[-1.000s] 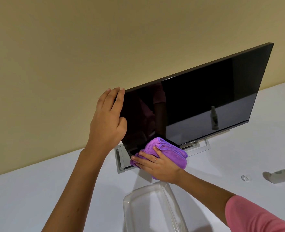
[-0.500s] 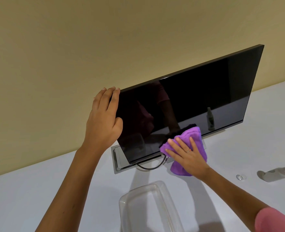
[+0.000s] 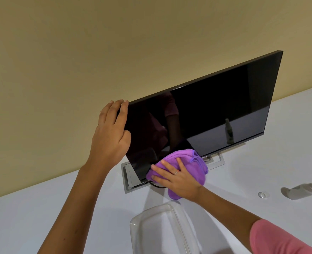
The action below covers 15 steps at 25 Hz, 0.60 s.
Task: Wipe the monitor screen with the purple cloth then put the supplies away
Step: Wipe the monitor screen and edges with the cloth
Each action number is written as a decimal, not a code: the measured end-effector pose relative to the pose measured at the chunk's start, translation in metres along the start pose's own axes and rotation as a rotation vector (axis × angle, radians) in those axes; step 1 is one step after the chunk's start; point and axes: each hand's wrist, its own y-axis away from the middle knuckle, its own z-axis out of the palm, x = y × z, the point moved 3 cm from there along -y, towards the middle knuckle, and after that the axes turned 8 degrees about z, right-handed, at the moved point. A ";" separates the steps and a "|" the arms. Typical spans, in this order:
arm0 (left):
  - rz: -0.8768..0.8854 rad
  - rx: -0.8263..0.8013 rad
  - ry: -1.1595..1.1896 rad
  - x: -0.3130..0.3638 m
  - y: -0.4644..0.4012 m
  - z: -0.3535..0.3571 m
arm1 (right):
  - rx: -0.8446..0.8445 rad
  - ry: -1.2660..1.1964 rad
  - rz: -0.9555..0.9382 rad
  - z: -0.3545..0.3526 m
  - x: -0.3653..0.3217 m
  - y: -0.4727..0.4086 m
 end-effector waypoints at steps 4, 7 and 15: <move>-0.015 0.026 0.087 -0.001 -0.001 -0.002 | 0.034 -0.028 -0.046 0.000 -0.024 -0.021; -0.034 0.046 0.148 -0.002 -0.004 -0.003 | 0.071 -0.058 -0.024 -0.003 -0.029 -0.027; -0.107 0.054 0.263 -0.008 -0.006 -0.006 | 0.332 -0.173 0.262 -0.063 -0.015 -0.091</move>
